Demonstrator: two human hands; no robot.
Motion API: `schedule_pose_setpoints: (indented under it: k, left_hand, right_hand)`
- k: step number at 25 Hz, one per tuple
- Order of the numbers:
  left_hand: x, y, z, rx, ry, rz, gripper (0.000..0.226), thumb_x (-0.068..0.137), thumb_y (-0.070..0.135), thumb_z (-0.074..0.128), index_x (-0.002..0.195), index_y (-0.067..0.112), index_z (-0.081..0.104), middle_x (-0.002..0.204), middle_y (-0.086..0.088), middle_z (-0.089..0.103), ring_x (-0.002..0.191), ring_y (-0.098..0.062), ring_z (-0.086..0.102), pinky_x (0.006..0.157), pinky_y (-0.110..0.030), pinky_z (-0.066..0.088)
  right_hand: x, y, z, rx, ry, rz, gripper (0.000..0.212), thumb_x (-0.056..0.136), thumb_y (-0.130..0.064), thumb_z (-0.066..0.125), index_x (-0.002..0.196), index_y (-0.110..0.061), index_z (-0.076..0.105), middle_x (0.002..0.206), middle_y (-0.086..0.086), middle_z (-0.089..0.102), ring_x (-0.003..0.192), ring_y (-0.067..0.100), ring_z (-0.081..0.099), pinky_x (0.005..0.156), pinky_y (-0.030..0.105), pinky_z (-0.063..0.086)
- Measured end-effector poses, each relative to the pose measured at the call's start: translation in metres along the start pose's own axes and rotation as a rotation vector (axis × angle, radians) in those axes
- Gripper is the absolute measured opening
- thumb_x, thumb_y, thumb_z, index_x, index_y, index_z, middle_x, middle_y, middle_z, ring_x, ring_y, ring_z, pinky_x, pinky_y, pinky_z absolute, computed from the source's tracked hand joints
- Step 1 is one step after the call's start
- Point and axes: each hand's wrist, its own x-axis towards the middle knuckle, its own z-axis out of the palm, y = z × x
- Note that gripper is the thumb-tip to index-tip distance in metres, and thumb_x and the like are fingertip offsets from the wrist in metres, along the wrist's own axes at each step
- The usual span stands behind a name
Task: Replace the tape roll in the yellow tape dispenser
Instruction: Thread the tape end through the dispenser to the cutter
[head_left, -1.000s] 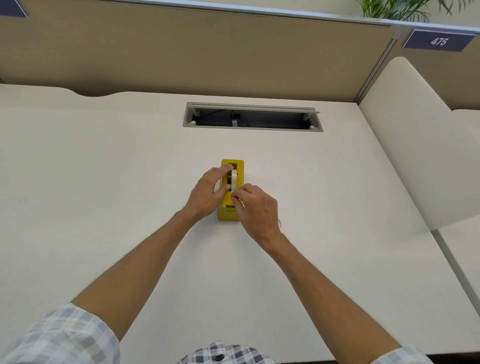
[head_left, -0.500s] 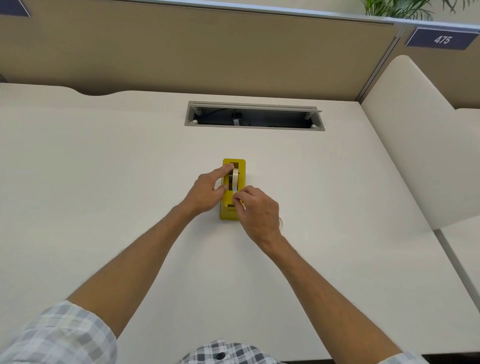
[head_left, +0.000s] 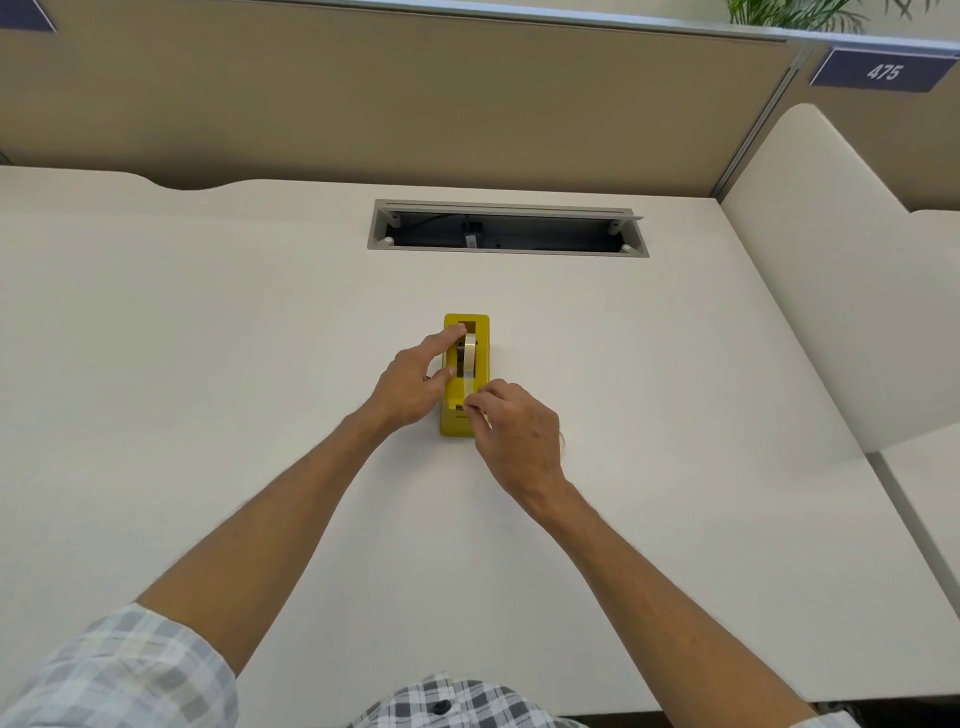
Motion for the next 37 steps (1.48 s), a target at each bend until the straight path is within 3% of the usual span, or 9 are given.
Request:
schedule_pose_setpoints:
  k: [7, 17, 37]
  left_hand:
    - [-0.007, -0.004, 0.003, -0.018, 0.037, 0.038, 0.052, 0.099, 0.022, 0.05, 0.147, 0.036, 0.035, 0.156, 0.017, 0.031, 0.142, -0.014, 0.036, 0.103, -0.041, 0.049]
    - [-0.015, -0.003, 0.016, 0.072, 0.134, 0.03, 0.052, 0.101, 0.03, 0.044, 0.151, 0.03, 0.028, 0.16, 0.013, 0.02, 0.142, -0.018, 0.036, 0.105, -0.047, 0.046]
    - [-0.016, 0.003, 0.013, 0.056, 0.128, -0.008, 0.053, 0.1, 0.031, 0.047, 0.15, 0.028, 0.032, 0.161, 0.009, 0.022, 0.144, -0.022, 0.034, 0.106, -0.05, 0.045]
  right_hand:
    - [-0.008, -0.001, 0.0, -0.009, -0.013, -0.023, 0.009, 0.086, -0.012, 0.073, 0.078, -0.009, 0.075, 0.076, 0.003, 0.071, 0.064, 0.023, 0.064, 0.046, 0.034, 0.051]
    - [-0.015, 0.0, 0.0, -0.016, -0.014, -0.038, 0.006, 0.086, -0.012, 0.073, 0.081, -0.009, 0.075, 0.078, 0.004, 0.072, 0.065, 0.023, 0.064, 0.048, 0.036, 0.053]
    - [-0.021, 0.005, 0.013, 0.007, 0.063, -0.068, 0.005, 0.08, -0.01, 0.079, 0.078, -0.007, 0.075, 0.074, 0.004, 0.071, 0.059, 0.021, 0.063, 0.041, 0.029, 0.047]
